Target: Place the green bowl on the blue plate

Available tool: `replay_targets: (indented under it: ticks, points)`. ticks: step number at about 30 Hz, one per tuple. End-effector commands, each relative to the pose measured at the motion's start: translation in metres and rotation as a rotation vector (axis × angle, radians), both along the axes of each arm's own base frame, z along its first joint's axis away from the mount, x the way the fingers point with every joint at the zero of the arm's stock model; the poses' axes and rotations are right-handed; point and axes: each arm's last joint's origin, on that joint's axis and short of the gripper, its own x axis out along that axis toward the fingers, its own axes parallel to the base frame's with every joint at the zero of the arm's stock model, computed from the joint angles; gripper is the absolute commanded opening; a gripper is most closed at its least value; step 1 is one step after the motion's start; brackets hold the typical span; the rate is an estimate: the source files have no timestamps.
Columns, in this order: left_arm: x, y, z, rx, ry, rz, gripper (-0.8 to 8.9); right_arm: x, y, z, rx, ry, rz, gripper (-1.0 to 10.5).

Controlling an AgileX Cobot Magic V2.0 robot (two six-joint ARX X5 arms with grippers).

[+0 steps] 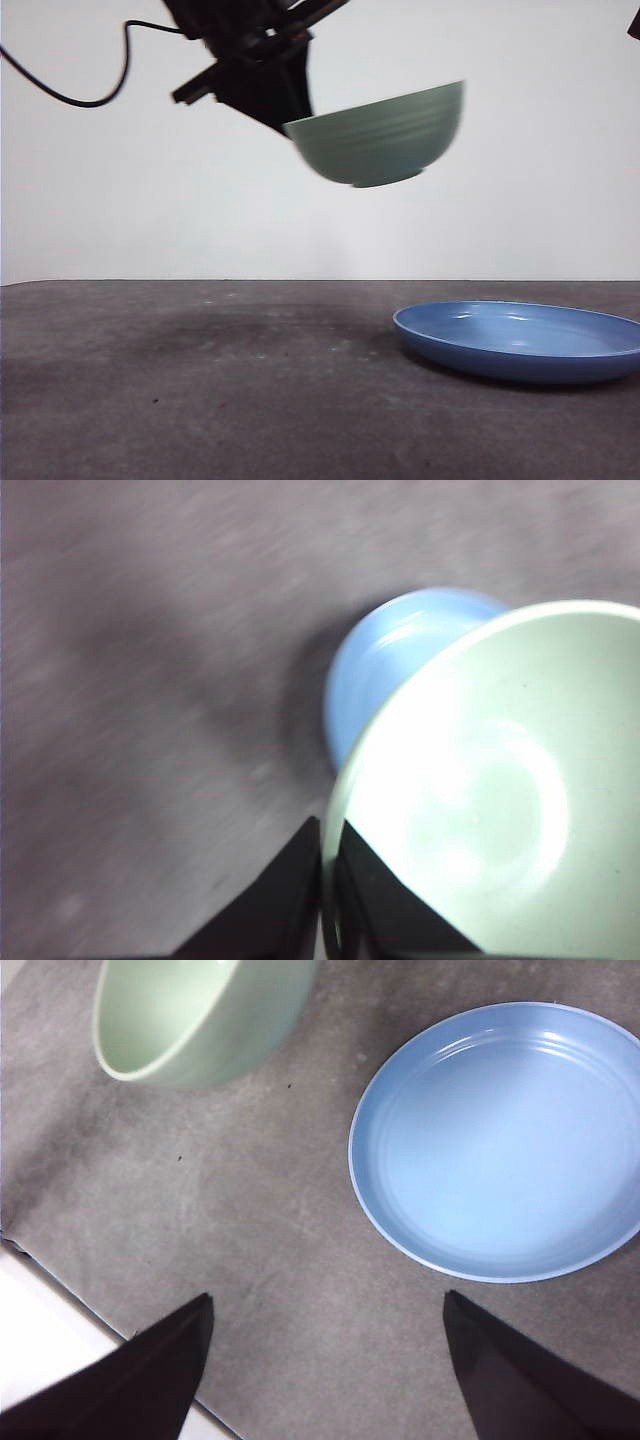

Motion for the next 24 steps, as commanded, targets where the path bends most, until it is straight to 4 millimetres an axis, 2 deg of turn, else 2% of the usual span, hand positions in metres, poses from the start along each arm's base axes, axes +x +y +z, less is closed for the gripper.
replay_targets:
  ticks: [1, 14, 20, 24]
  points:
    - [0.007, -0.019, -0.011, -0.011, 0.026, -0.007, 0.15, 0.0, 0.0, 0.006, 0.01, -0.02, -0.004, 3.7]
    - [0.044, -0.093, -0.044, 0.032, 0.08, -0.073, 0.15, -0.013, -0.002, 0.01, 0.014, -0.056, -0.015, 3.7]
    - [0.06, -0.12, -0.068, 0.065, 0.101, -0.09, 0.15, -0.017, -0.003, 0.011, -0.01, -0.062, -0.052, 3.7]
    - [0.065, -0.13, -0.082, 0.075, 0.109, -0.097, 0.15, -0.018, -0.004, 0.01, -0.013, -0.046, -0.052, 3.7]
